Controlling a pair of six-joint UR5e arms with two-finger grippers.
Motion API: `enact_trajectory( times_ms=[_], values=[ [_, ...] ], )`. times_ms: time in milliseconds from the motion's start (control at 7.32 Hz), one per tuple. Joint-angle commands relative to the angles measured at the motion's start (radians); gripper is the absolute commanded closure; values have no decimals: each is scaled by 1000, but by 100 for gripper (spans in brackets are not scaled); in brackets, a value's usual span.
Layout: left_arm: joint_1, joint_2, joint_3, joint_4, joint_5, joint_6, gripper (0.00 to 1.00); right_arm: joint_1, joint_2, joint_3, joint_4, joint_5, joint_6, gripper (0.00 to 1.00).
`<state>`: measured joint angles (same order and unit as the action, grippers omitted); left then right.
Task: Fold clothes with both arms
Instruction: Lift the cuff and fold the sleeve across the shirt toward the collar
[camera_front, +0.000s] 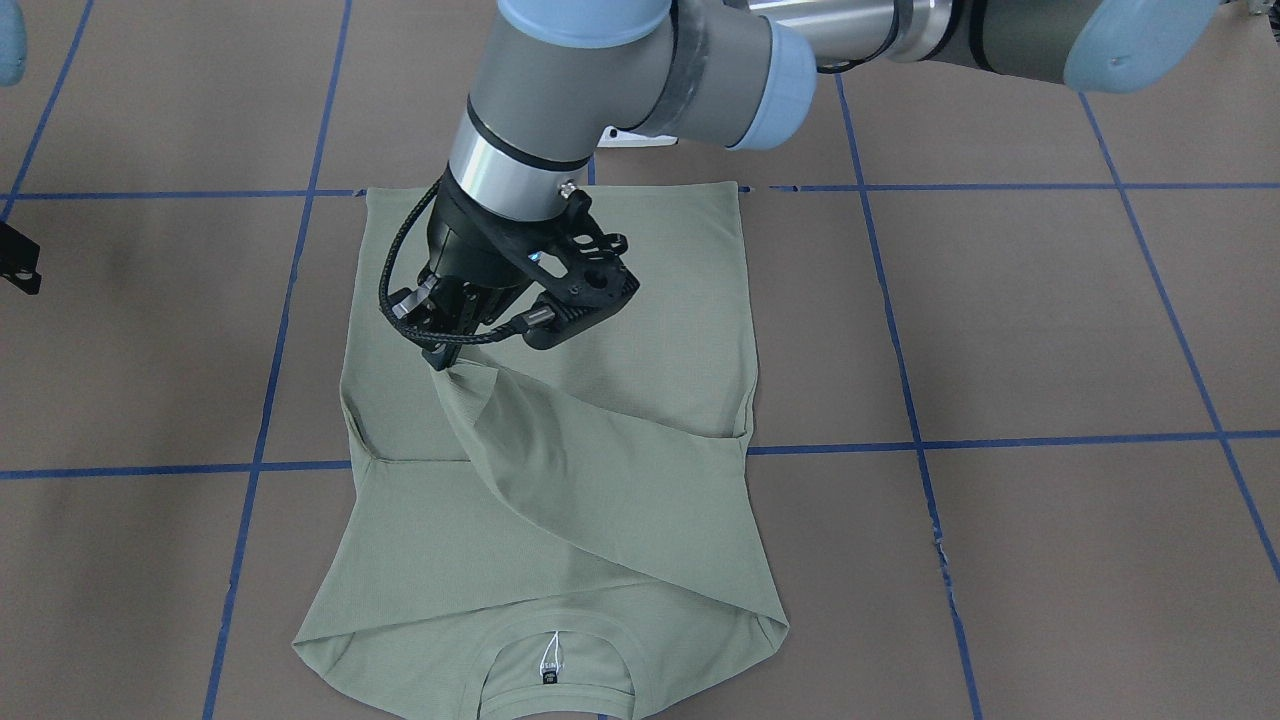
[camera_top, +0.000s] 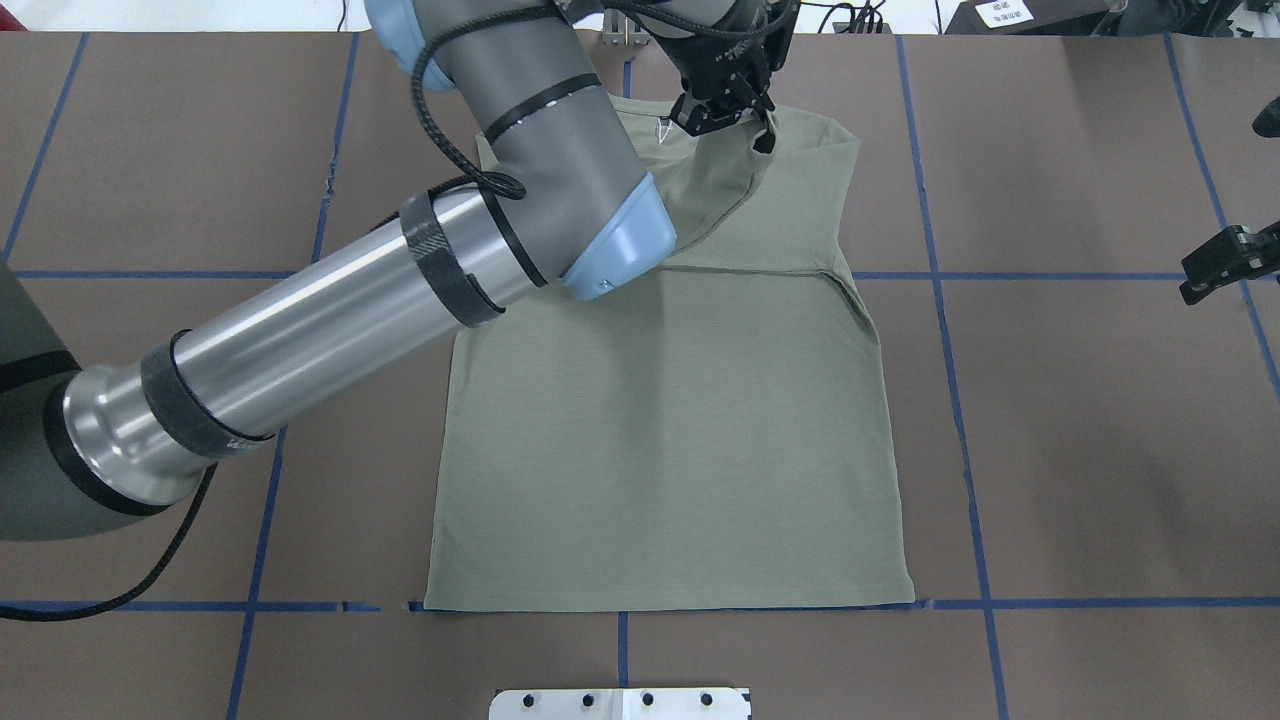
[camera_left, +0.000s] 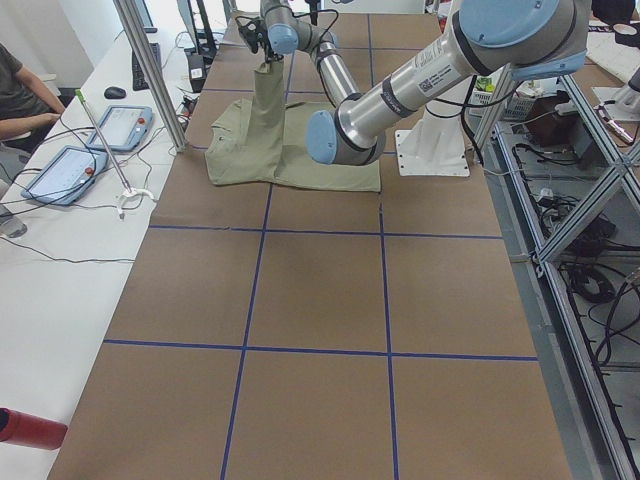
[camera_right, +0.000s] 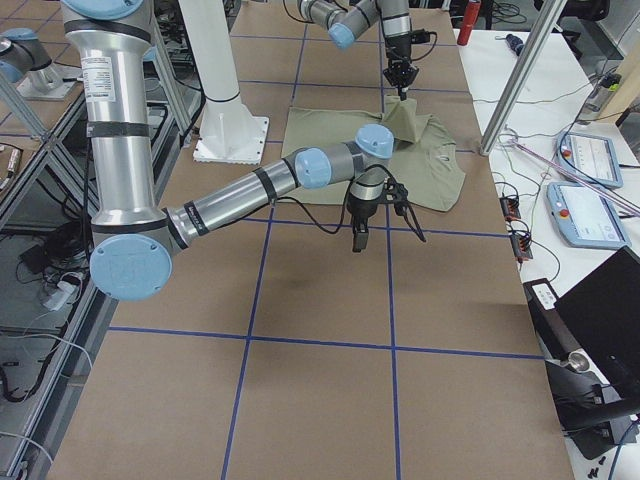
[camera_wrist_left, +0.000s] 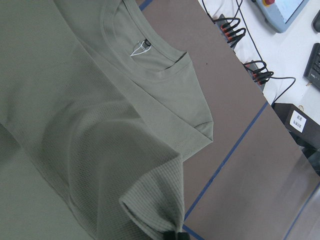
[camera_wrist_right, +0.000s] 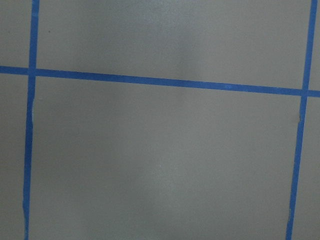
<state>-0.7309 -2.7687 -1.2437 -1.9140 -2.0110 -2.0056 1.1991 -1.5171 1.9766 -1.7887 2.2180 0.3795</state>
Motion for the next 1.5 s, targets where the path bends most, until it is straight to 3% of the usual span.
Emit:
enact_trajectory(
  times_ms=[0,410,546,683,956,1093,1230,1366],
  values=[
    [68,-29,136,-127,87,-27,100,-1,0,-2,0,0,5,0],
    [195,-48,226,-245,223,-62,100,-1,3,-4,0,2,9,0],
    [246,-95,321,-325,321,-100,75,-1,6,-4,0,5,9,0],
    [257,-127,386,-357,366,-82,2,-1,11,-2,0,12,9,0],
    [252,-109,379,-364,367,51,0,-3,15,-7,29,57,10,0],
    [245,-73,328,-356,359,82,0,-4,15,-7,60,66,13,0],
    [235,2,223,-341,329,120,0,-9,15,-5,64,66,15,0],
    [217,86,87,-239,274,180,0,-15,17,2,66,66,24,0]
  ],
)
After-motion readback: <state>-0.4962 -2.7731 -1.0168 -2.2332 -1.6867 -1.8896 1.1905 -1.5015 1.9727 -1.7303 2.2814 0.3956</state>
